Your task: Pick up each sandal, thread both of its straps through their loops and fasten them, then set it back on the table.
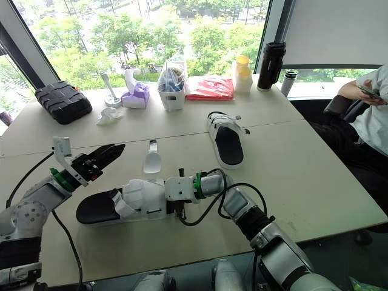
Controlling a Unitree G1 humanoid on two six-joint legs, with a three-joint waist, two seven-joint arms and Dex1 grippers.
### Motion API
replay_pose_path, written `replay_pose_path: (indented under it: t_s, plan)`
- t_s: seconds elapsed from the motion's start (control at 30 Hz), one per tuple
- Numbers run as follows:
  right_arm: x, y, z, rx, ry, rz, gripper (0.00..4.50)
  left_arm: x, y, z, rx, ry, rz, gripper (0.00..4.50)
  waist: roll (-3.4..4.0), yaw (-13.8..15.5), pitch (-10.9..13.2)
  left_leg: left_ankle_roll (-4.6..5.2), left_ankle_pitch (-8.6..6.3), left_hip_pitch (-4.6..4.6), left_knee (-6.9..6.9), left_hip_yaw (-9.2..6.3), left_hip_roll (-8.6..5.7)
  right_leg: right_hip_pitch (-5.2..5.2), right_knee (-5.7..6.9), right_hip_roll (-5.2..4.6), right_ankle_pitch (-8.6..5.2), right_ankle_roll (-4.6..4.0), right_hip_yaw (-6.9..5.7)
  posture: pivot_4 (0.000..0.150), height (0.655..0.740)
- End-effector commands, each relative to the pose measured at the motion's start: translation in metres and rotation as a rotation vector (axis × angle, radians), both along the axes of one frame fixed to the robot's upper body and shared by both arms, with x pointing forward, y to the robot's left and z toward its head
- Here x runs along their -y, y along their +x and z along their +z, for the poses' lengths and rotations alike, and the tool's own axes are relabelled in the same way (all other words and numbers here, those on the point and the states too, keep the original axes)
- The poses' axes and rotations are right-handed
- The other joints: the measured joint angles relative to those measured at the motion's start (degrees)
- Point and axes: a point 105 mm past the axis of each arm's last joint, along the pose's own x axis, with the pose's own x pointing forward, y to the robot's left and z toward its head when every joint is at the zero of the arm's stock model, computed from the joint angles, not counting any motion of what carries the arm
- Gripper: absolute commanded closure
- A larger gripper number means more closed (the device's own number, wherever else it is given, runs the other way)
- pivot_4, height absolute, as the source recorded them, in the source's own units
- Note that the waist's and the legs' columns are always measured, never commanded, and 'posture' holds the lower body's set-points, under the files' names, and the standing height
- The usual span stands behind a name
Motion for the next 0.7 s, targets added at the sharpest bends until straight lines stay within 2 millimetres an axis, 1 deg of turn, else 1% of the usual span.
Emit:
replay_pose_path:
  t_s: [0.03, 0.17, 0.27, 0.33, 0.43, 0.5, 0.6, 0.7]
  plan:
    - [0.011, -0.001, -0.027, -0.054, -0.099, -0.031, 4.5, 0.003, -0.028, 0.001, -0.049, 0.038, -0.118, 0.05, 0.03, -0.1, 0.0, 0.0, 0.0, 0.0, -0.01, 0.0, 0.0, 0.0, 0.0, -0.01, -0.01, -0.01, 0.01, 0.15, 0.74]
    - [0.011, -0.002, -0.027, -0.052, -0.1, -0.031, 4.5, -0.005, -0.053, -0.013, -0.142, 0.036, -0.115, 0.05, 0.0, 0.1, 0.0, 0.01, 0.0, -0.01, -0.04, -0.03, 0.01, -0.02, -0.01, -0.04, -0.15, -0.08, 0.01, 0.15, 0.74]
    - [0.011, -0.002, -0.027, -0.053, -0.097, -0.032, 4.5, -0.008, -0.065, -0.024, -0.178, 0.043, -0.103, 0.05, -0.01, 0.2, 0.0, 0.01, 0.0, -0.01, -0.02, -0.03, 0.03, -0.01, -0.02, -0.04, -0.25, 0.01, 0.01, 0.15, 0.74]
    - [0.01, -0.002, -0.027, -0.055, -0.095, -0.03, 4.5, -0.011, -0.073, -0.038, -0.204, 0.075, -0.091, 0.05, -0.01, 0.2, 0.0, 0.01, -0.01, 0.0, -0.02, -0.03, 0.03, 0.0, -0.02, -0.04, -0.26, 0.01, 0.01, 0.15, 0.74]
    - [0.009, -0.003, -0.028, -0.055, -0.095, -0.026, 4.5, -0.011, -0.079, -0.052, -0.22, 0.126, -0.088, 0.05, 0.0, 0.2, 0.0, 0.01, -0.01, 0.0, -0.03, -0.02, 0.02, -0.01, -0.02, -0.04, -0.26, 0.0, 0.01, 0.15, 0.74]
    - [0.008, -0.003, -0.028, -0.053, -0.096, -0.024, 4.5, -0.01, -0.083, -0.056, -0.227, 0.125, -0.092, 0.05, -0.01, 0.2, 0.0, 0.0, -0.01, 0.0, -0.03, -0.01, 0.03, -0.01, -0.03, -0.04, -0.26, -0.01, 0.01, 0.15, 0.74]
    - [0.008, -0.002, -0.027, -0.051, -0.096, -0.024, 4.5, -0.01, -0.085, -0.055, -0.234, 0.086, -0.073, 0.05, -0.02, 0.2, 0.0, 0.0, -0.01, 0.0, -0.03, -0.02, 0.03, 0.0, -0.03, -0.04, -0.27, -0.01, 0.01, 0.15, 0.74]
    - [0.009, -0.002, -0.028, -0.049, -0.099, -0.025, 4.5, -0.009, -0.092, -0.05, -0.285, -0.088, -0.055, 0.05, -0.03, 0.2, 0.0, 0.01, -0.01, 0.0, -0.04, -0.04, 0.05, 0.0, -0.03, -0.06, -0.27, 0.0, 0.01, 0.15, 0.74]
